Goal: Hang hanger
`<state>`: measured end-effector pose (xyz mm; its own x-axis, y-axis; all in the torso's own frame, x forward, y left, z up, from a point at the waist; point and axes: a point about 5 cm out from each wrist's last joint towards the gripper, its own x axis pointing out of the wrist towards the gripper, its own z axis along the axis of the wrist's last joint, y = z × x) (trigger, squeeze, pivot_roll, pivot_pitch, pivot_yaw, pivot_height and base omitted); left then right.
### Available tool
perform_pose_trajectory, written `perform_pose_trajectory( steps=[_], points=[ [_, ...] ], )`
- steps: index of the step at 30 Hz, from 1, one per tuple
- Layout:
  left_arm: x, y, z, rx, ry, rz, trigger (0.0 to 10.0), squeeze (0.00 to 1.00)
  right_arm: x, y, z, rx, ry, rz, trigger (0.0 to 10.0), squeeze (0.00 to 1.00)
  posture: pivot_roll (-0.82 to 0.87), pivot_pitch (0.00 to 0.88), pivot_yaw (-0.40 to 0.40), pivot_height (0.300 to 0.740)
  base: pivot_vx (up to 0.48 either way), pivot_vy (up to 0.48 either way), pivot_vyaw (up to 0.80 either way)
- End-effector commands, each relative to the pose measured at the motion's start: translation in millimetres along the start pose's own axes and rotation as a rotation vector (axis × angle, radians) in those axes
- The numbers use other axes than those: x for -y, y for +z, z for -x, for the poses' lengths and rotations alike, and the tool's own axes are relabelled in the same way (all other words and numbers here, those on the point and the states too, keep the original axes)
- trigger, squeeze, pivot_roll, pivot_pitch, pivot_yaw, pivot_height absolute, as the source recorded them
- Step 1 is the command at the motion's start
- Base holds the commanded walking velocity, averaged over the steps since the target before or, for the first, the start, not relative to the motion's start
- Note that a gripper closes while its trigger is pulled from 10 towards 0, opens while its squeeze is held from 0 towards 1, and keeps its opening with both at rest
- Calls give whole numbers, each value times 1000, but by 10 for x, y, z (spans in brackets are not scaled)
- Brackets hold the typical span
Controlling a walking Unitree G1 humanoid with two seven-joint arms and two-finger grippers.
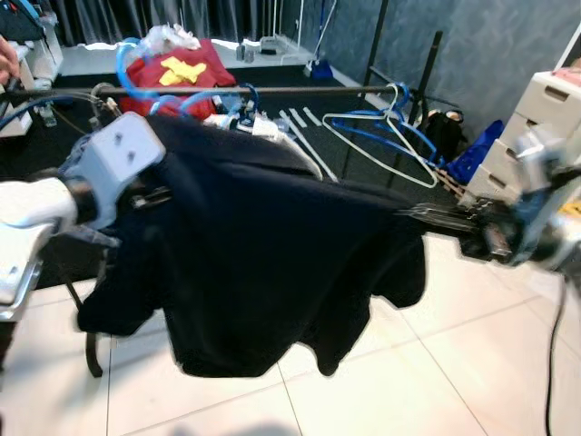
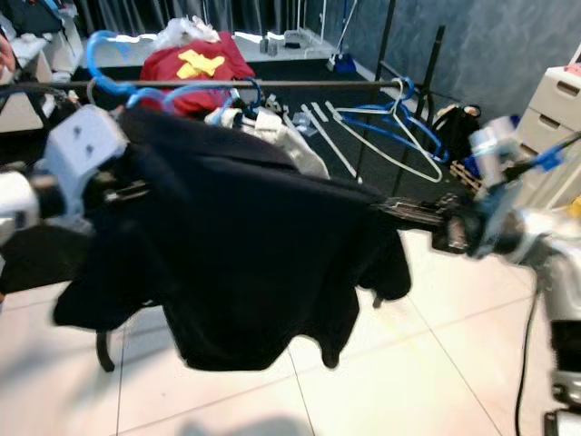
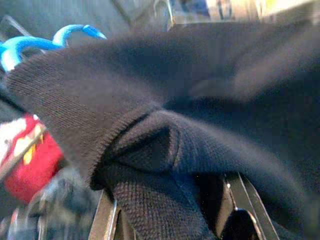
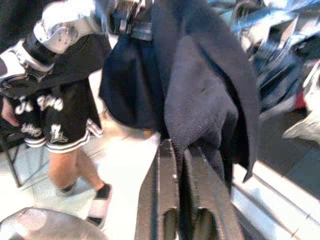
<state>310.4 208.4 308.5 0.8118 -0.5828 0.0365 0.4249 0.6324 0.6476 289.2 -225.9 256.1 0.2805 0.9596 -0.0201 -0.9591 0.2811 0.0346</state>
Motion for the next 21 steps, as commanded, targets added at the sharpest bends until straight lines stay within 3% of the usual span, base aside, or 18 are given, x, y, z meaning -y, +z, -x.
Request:
perform_pose_trajectory(
  steps=[1,6,10,12,14,16,19,21],
  points=[
    [-84,158,22,85,61,-13,10000,0,-51,-1,-27,-20,21,1,10000,1000,-190,0,-36,740,0,0,0],
    [-129,177,24,57,65,-52,10000,0,-103,-39,-27,-52,44,5,10000,1000,-195,0,-31,740,0,0,0],
    [-133,115,70,-74,-65,-218,10000,0,-125,139,191,-80,16,64,10000,1000,-195,0,-22,740,0,0,0],
    [-125,91,86,-101,-93,-244,10000,0,-137,199,255,-69,10,79,10000,1000,-195,0,-22,740,0,0,0],
    [-127,62,115,-131,-125,-272,10000,0,-157,303,319,-35,6,96,10000,1000,-200,0,-19,740,0,0,0],
    [-120,25,149,-156,-193,-313,10000,0,-218,517,410,66,23,114,10000,1000,-199,0,-13,740,0,0,0],
    [-105,12,154,-159,-227,-326,10000,0,-235,586,426,105,28,126,10000,1000,-199,0,-11,740,0,0,0],
    [-1,8,155,-128,-337,-334,10000,0,-221,631,431,150,12,141,10000,1000,-200,0,-8,740,0,0,0]
  ],
)
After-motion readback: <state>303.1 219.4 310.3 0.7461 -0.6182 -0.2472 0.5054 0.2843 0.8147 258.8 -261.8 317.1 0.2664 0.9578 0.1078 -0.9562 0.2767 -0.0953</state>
